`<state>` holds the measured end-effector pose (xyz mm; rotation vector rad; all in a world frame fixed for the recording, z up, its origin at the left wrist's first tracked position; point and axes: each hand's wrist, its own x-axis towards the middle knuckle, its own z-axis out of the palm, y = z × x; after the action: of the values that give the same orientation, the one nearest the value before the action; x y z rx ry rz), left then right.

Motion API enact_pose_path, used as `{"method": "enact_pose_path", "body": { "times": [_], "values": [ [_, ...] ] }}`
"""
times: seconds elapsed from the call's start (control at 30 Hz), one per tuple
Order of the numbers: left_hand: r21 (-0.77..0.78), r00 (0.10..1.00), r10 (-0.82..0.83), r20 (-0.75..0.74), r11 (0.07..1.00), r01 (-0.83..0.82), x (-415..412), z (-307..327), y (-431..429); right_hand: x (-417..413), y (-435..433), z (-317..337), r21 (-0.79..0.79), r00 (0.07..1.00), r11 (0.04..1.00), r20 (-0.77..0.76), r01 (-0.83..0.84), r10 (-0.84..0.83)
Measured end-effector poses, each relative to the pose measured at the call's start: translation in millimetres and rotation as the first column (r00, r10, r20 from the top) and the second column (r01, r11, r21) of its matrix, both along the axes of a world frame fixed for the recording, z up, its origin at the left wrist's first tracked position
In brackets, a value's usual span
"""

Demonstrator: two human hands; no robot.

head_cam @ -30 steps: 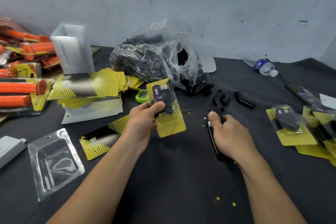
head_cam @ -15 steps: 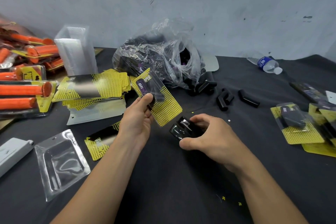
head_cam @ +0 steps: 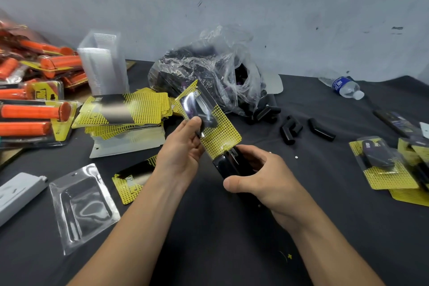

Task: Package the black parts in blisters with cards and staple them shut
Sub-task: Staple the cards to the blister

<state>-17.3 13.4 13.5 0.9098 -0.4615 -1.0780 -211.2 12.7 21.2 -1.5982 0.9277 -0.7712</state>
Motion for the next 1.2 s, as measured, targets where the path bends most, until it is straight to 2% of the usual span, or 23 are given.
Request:
{"method": "enact_pose_path", "body": {
  "times": [0.27,0.43,0.57,0.83,1.2],
  "values": [
    [-0.079,0.999,-0.030,0.041,0.996,0.033,-7.3,3.6,4.6,-2.3,1.6,4.5,0.112,0.994,0.991,0.085,-0.072,0.063],
    [-0.051,0.997,-0.072,0.042,0.996,0.074,-14.0,4.8,6.4,0.2,3.0,2.7,0.136,0.985,0.987,0.161,-0.088,0.065],
    [-0.063,0.998,-0.063,0.027,0.996,0.064,-13.9,4.7,5.7,3.3,2.9,2.6,0.124,0.986,0.991,0.165,-0.048,0.027],
    [-0.087,0.986,-0.134,0.100,0.986,0.143,-17.8,5.1,9.8,6.9,5.1,3.3,0.161,0.984,0.987,0.173,-0.001,-0.027],
    [-0.080,0.987,-0.129,0.096,0.987,0.137,-19.1,7.8,11.8,6.6,5.1,3.4,0.170,0.983,0.985,0.183,-0.006,-0.026]
  ]
}}
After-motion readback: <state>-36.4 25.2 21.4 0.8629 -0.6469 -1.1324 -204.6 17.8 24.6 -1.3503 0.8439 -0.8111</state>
